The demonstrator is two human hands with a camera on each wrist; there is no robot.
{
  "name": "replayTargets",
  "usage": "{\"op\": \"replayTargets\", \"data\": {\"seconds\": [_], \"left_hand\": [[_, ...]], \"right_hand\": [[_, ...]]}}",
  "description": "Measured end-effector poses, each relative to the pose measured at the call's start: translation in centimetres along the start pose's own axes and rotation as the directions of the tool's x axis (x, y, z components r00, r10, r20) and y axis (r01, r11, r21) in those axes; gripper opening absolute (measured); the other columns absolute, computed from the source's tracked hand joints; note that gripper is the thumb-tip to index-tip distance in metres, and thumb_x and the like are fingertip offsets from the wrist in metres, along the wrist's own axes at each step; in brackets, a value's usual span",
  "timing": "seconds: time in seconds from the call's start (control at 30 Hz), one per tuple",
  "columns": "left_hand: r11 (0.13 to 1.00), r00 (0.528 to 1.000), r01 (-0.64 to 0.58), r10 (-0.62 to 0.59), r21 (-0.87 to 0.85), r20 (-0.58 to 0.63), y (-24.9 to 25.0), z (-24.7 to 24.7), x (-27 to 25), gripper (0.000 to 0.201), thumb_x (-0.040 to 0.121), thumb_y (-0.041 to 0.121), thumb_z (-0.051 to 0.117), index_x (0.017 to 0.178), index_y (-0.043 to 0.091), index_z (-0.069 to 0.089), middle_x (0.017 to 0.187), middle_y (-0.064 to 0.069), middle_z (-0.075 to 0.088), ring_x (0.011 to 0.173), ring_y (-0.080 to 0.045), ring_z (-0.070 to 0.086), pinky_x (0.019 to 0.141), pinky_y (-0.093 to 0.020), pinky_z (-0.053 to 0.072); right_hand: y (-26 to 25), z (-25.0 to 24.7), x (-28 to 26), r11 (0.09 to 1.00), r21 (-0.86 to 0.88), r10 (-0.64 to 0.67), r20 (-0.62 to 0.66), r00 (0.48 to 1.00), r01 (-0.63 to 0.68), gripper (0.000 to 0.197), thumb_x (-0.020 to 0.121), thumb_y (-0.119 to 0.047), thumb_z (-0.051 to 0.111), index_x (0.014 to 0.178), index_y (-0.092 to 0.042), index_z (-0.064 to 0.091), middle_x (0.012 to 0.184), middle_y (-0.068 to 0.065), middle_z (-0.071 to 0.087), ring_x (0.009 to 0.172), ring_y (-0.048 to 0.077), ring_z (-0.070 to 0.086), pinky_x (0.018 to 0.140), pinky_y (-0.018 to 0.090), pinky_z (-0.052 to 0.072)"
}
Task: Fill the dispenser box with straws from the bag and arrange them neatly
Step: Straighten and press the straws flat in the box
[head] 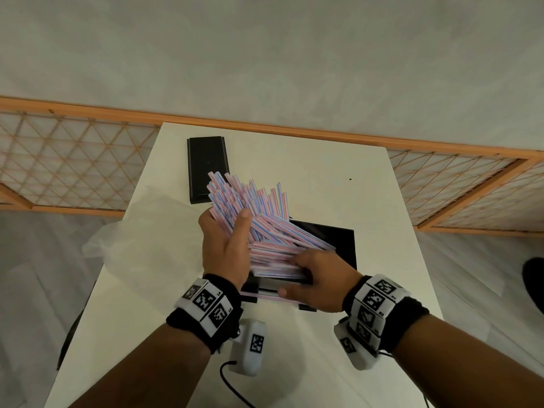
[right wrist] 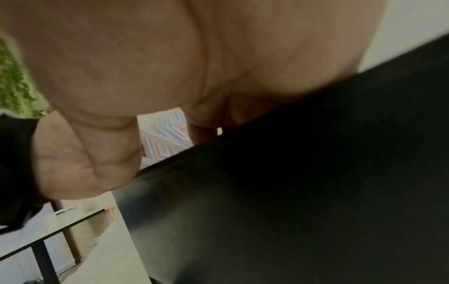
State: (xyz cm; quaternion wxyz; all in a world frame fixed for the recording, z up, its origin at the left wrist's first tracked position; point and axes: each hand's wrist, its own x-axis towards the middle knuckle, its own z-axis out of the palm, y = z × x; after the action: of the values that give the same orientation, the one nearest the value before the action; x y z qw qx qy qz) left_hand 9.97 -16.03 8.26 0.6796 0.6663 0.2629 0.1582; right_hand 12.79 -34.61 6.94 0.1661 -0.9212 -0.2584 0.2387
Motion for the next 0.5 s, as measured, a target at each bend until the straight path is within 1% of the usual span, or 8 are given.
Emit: {"op": "replayTargets", "data": {"seconds": [0.1, 0.13, 0.2, 0.23, 0.3, 0.37, 0.43, 0.5], "left_hand": [[1.000, 1.000, 0.002, -0.002, 0.003, -0.001, -0.1, 0.0, 0.1, 0.063, 0.083, 0.051, 0.059, 0.131, 0.014, 0.042, 0.115, 0.020, 0.059, 0.108, 0.003, 0.059, 0.103, -0.038, 0.049], [1.000, 1.000, 0.007, -0.007, 0.005, 0.002, -0.2, 0.0, 0.0, 0.061, 0.085, 0.050, 0.060, 0.131, 0.014, 0.042, 0.115, 0.020, 0.059, 0.108, 0.002, 0.059, 0.104, -0.039, 0.049], [1.000, 1.000, 0.006, -0.006, 0.025, -0.004, -0.4, 0.0, 0.1, 0.056, 0.090, 0.047, 0.062, 0.131, 0.015, 0.042, 0.115, 0.020, 0.059, 0.107, -0.001, 0.060, 0.104, -0.042, 0.049], [0.999, 1.000, 0.005, -0.005, 0.033, -0.009, -0.5, 0.0, 0.2, 0.055, 0.090, 0.048, 0.061, 0.130, 0.016, 0.042, 0.114, 0.019, 0.059, 0.107, -0.003, 0.060, 0.103, -0.043, 0.049], [0.999, 1.000, 0.009, -0.009, 0.043, -0.016, -0.5, 0.0, 0.3, 0.055, 0.090, 0.051, 0.060, 0.129, 0.016, 0.042, 0.114, 0.018, 0.059, 0.106, -0.005, 0.061, 0.101, -0.041, 0.050], [0.999, 1.000, 0.023, -0.022, 0.037, -0.011, -0.6, 0.2, 0.4, 0.051, 0.094, 0.048, 0.060, 0.128, 0.016, 0.041, 0.112, 0.018, 0.059, 0.103, -0.001, 0.060, 0.097, -0.037, 0.051], [0.999, 0.999, 0.038, -0.038, 0.021, -0.006, -0.5, 0.2, 0.4, 0.045, 0.097, 0.044, 0.059, 0.128, 0.015, 0.041, 0.108, 0.017, 0.059, 0.098, 0.002, 0.059, 0.092, -0.033, 0.050], [0.999, 0.998, 0.053, -0.053, -0.009, -0.018, -0.6, 0.1, 0.5, 0.050, 0.095, 0.048, 0.060, 0.126, 0.014, 0.043, 0.107, 0.016, 0.060, 0.097, 0.001, 0.060, 0.092, -0.033, 0.050]], "right_hand": [[0.1, 0.4, 0.3, 0.996, -0.065, 0.056, 0.036, 0.998, -0.054, 0.079, 0.065, -0.087, 0.040, 0.113, -0.029, 0.060, 0.107, -0.007, 0.057, 0.101, 0.015, 0.056, 0.090, 0.033, 0.049], [0.0, 0.4, 0.3, 0.997, -0.058, 0.061, 0.050, 0.997, -0.059, 0.081, 0.065, -0.087, 0.041, 0.119, -0.030, 0.059, 0.110, -0.006, 0.057, 0.105, 0.016, 0.055, 0.093, 0.032, 0.048], [-0.4, 0.4, 0.3, 1.000, 0.009, 0.025, 0.054, 0.998, -0.026, 0.075, 0.073, -0.083, 0.047, 0.125, -0.031, 0.057, 0.114, -0.005, 0.058, 0.109, 0.017, 0.055, 0.096, 0.032, 0.047], [-0.7, 0.4, 0.3, 1.000, 0.016, 0.021, 0.057, 0.998, -0.022, 0.073, 0.074, -0.083, 0.045, 0.125, -0.031, 0.056, 0.112, -0.006, 0.059, 0.109, 0.017, 0.056, 0.096, 0.033, 0.047], [-1.1, 0.2, 0.4, 0.997, -0.042, 0.068, 0.090, 0.994, -0.064, 0.075, 0.070, -0.089, 0.035, 0.115, -0.033, 0.056, 0.100, -0.009, 0.056, 0.104, 0.017, 0.059, 0.092, 0.035, 0.049], [-1.5, 0.3, 0.6, 0.995, -0.021, 0.103, 0.136, 0.985, -0.101, 0.063, 0.071, -0.087, 0.044, 0.105, -0.035, 0.054, 0.088, -0.013, 0.057, 0.091, 0.016, 0.063, 0.086, 0.033, 0.052], [-1.8, 0.2, 0.9, 0.993, 0.065, 0.090, 0.156, 0.984, -0.101, 0.058, 0.073, -0.080, 0.057, 0.109, -0.035, 0.056, 0.088, -0.014, 0.061, 0.080, 0.012, 0.063, 0.082, 0.029, 0.053], [-2.0, 0.2, 1.1, 0.991, 0.085, 0.089, 0.171, 0.981, -0.105, 0.059, 0.073, -0.076, 0.061, 0.116, -0.036, 0.058, 0.088, -0.015, 0.061, 0.076, 0.010, 0.061, 0.079, 0.026, 0.051]]}}
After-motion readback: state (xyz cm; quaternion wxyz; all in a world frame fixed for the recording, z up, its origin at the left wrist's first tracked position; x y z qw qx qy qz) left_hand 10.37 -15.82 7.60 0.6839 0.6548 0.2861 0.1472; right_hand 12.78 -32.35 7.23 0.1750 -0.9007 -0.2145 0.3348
